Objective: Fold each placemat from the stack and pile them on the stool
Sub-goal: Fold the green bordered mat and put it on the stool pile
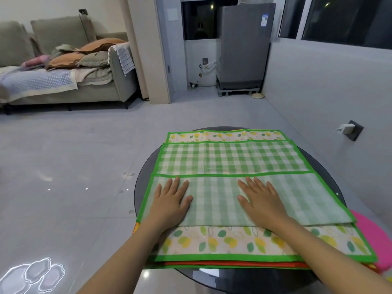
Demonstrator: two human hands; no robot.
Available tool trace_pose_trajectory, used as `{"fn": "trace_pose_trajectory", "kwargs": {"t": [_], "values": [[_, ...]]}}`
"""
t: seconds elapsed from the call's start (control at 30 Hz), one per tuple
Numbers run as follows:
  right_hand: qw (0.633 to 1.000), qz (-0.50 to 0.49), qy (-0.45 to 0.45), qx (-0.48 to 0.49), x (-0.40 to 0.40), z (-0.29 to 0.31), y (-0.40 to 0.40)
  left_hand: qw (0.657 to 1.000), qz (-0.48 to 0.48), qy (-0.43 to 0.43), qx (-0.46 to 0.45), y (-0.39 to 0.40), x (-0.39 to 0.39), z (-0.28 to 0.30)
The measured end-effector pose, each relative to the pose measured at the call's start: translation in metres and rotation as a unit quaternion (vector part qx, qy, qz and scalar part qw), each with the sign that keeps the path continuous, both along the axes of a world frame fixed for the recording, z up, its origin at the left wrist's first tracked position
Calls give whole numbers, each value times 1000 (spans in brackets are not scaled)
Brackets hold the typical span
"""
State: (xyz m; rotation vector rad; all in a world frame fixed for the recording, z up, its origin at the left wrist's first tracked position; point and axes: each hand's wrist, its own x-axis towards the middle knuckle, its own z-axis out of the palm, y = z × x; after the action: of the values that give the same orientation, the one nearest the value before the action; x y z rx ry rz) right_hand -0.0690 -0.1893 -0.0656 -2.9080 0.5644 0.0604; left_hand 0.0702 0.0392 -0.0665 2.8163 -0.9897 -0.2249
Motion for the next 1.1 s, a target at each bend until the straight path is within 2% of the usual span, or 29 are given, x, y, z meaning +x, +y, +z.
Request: {"fn": "trace_pose_trajectory", "kwargs": {"t": [0.3, 0.5, 0.7, 0.97, 1.1], "values": [[995, -12, -94, 9, 38, 30, -35, 996, -14, 8, -84, -58, 26, 30], [997, -23, -71, -17, 99, 31, -87, 993, -12, 2, -117, -124, 74, 36], [993, -67, -101, -1, 155, 18, -133, 992, 7, -23, -127, -171, 135, 25], [984, -104, -145, -14, 175, -1, -152, 976, 36, -63, -203, -183, 159, -1], [986, -98, -131, -15, 163, 4, -146, 974, 49, -39, -218, -175, 147, 2]]}}
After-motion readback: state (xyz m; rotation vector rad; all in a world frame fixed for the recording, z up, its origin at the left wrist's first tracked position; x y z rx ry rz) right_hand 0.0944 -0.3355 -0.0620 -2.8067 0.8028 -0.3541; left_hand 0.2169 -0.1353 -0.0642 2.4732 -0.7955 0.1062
